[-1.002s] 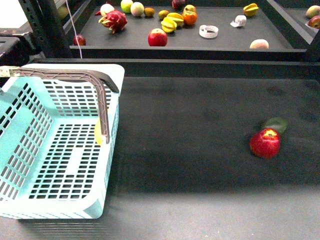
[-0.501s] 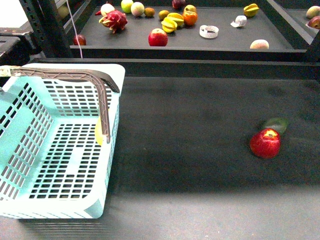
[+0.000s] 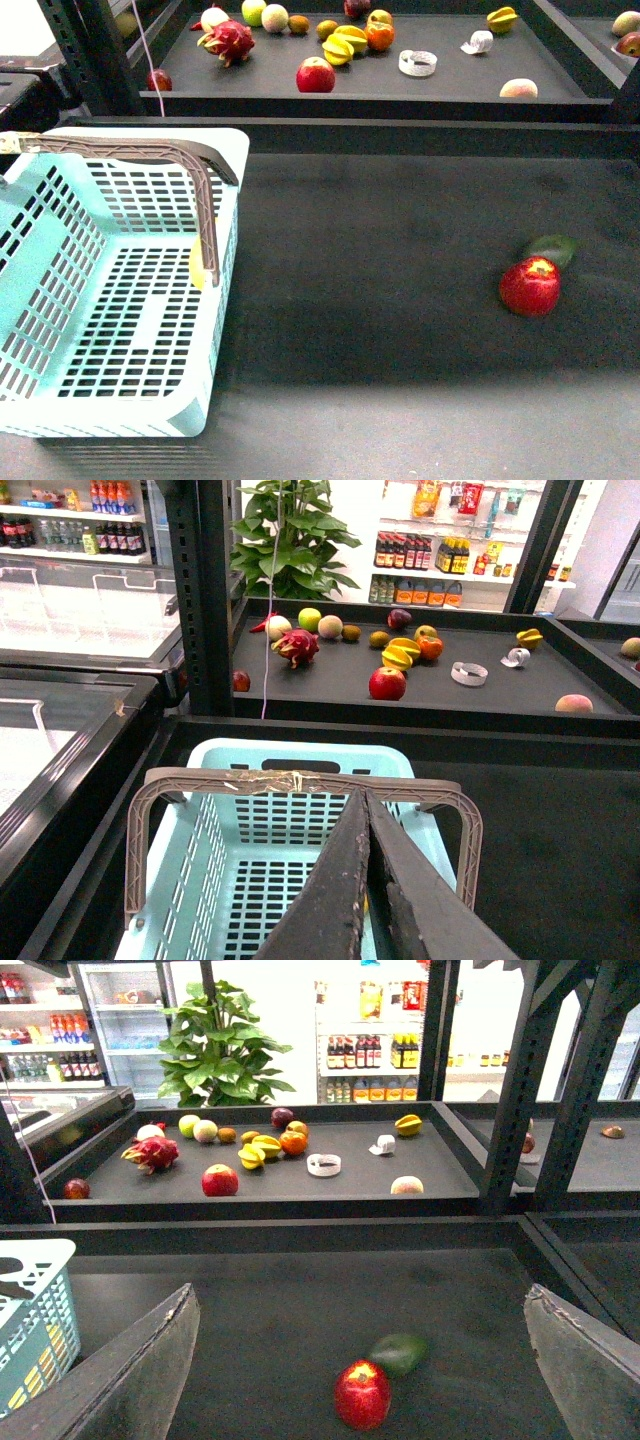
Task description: Pick mango with right arm and hold basket with left
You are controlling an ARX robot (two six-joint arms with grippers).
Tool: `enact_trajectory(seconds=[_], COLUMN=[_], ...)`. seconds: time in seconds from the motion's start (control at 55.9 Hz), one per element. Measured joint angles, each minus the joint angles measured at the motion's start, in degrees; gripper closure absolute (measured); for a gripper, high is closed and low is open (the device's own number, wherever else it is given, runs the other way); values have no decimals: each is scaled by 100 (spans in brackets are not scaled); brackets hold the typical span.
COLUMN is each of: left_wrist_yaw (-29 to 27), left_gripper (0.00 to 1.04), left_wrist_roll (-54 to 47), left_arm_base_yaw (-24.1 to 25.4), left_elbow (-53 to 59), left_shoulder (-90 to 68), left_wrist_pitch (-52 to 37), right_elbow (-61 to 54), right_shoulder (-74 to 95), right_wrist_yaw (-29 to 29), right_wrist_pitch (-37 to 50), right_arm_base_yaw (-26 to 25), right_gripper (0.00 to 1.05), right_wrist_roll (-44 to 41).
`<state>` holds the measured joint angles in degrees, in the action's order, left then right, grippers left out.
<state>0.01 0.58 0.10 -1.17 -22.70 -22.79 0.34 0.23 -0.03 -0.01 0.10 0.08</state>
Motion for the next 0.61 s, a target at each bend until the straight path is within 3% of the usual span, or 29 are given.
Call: enact_trajectory(seconds=[0.609], left_wrist_yaw=[-2], left_gripper=[103], left_wrist_roll=[-11], left_arm_base_yaw=[0], left_elbow=[-2], left_shoulder=[1370], left_wrist_pitch=[1359], right_elbow=[0], right_shoulder=[0], right_wrist_yaw=[-2], right_wrist_pitch=[0], right_arm_base_yaw=[0], right_gripper=[8], right_wrist_roll=[0])
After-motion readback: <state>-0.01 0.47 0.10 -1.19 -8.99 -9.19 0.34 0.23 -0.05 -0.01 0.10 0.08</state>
